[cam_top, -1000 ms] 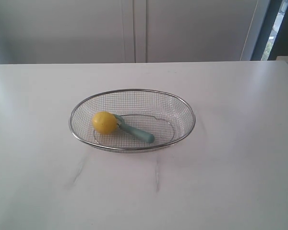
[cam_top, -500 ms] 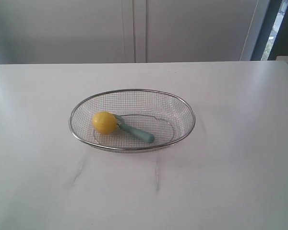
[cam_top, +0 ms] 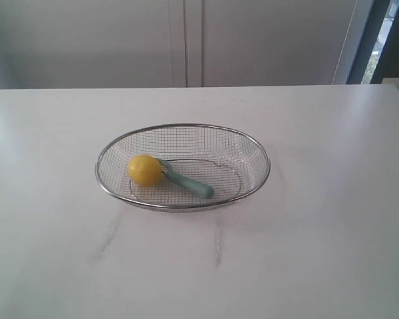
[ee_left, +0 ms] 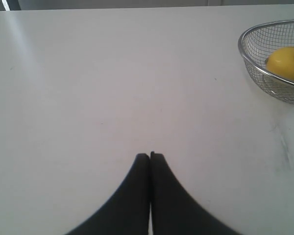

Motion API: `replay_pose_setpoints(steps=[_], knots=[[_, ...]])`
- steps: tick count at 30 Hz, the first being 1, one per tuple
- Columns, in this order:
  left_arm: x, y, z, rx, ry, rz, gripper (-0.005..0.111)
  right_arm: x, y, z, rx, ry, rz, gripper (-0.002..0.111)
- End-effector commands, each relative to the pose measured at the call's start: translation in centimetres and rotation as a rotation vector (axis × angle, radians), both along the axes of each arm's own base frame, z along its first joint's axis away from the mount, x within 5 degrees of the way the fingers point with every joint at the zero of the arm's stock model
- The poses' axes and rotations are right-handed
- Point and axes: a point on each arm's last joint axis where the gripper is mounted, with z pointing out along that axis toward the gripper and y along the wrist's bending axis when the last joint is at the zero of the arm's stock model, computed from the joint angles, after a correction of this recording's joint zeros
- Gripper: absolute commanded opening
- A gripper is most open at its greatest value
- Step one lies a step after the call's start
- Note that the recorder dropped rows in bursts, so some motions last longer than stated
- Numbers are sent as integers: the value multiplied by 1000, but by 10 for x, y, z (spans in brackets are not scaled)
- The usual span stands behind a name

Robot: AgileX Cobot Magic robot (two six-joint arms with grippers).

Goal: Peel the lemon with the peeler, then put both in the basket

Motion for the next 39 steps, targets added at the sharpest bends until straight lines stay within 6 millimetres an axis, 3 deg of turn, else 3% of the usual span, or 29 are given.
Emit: replay_pose_setpoints(steps=[1, 4, 7, 11, 14, 29, 39], knots=[[0, 0, -1, -2, -4, 3, 0, -13, -18, -49, 10, 45, -176, 0], [0, 0, -1, -2, -4, 3, 0, -24, -27, -89, 16, 64, -302, 0], [0, 0, -1, -2, -4, 3, 0, -30, -31, -116, 18, 57, -363, 0], [0, 0, -1, -2, -4, 3, 0, -30, -31, -138, 38, -97, -361, 0], [0, 0, -1, -2, -4, 3, 0, -33, -31, -163, 35, -71, -362, 0], [0, 0, -1, -2, -4, 3, 0, -35, -24, -161, 48, -103, -235, 0], [0, 0, -1, -2, -4, 3, 0, -35, -28, -161, 43, -103, -316, 0]])
